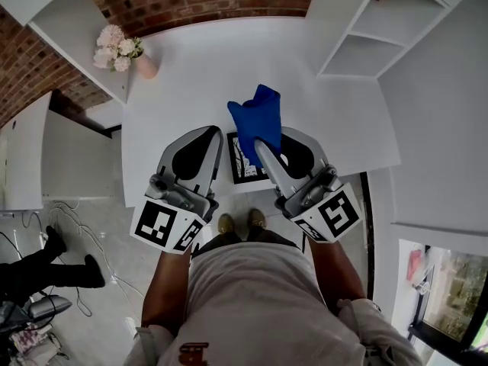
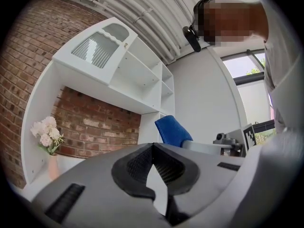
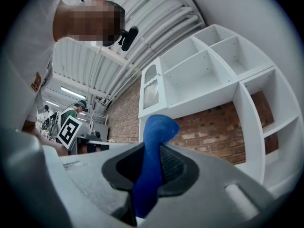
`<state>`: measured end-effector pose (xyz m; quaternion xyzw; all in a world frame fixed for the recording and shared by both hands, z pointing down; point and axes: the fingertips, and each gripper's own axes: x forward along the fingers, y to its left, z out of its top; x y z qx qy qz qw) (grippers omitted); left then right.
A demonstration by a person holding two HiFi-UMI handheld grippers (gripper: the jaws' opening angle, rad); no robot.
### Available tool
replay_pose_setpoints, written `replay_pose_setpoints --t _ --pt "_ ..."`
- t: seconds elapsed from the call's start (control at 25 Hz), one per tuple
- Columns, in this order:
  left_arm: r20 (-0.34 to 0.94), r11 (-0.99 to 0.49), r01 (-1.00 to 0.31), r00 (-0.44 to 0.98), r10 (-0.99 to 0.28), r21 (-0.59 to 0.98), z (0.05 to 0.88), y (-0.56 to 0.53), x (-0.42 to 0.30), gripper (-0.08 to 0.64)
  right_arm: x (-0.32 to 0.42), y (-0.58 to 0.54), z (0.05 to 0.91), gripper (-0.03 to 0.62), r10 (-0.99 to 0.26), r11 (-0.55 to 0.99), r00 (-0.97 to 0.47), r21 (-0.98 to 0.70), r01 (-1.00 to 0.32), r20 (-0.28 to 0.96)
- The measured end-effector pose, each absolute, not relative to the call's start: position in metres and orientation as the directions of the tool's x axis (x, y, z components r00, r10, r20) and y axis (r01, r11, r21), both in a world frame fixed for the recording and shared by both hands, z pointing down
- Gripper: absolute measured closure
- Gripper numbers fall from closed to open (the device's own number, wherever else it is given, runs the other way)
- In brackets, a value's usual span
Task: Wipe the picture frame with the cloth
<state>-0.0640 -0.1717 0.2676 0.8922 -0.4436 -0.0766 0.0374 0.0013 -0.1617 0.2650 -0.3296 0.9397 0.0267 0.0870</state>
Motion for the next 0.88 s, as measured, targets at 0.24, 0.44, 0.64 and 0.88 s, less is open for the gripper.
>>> replay_pose_setpoints --t 0.24,0.44,0.64,0.88 --pt "-0.114 -0.618 -0.775 0.607 -0.786 0.132 0.2663 -0.1710 -0.0621 0.560 0.0005 -0.1603 0.2640 0.523 -0.614 0.780 -0.766 0.003 -0.626 -0.190" --pt "-0.116 -0.624 -0.770 0.613 -0.782 0.134 0.2654 -0.1737 -0.0625 0.560 -0.0005 -0.1617 0.2657 0.523 -0.618 0.777 -0.765 0.007 -0.629 -0.180" --pt "-0.122 -0.638 -0.757 0.627 -0.770 0.139 0.2643 -0.1759 -0.0585 0.560 0.0023 -0.1632 0.2642 0.523 -0.625 0.771 -0.760 0.012 -0.637 -0.176" --pt "-0.128 -0.647 -0.750 0.635 -0.762 0.138 0.2628 -0.1782 -0.0589 0.560 0.0035 -0.1656 0.2622 0.523 -0.634 0.763 -0.754 0.022 -0.646 -0.171"
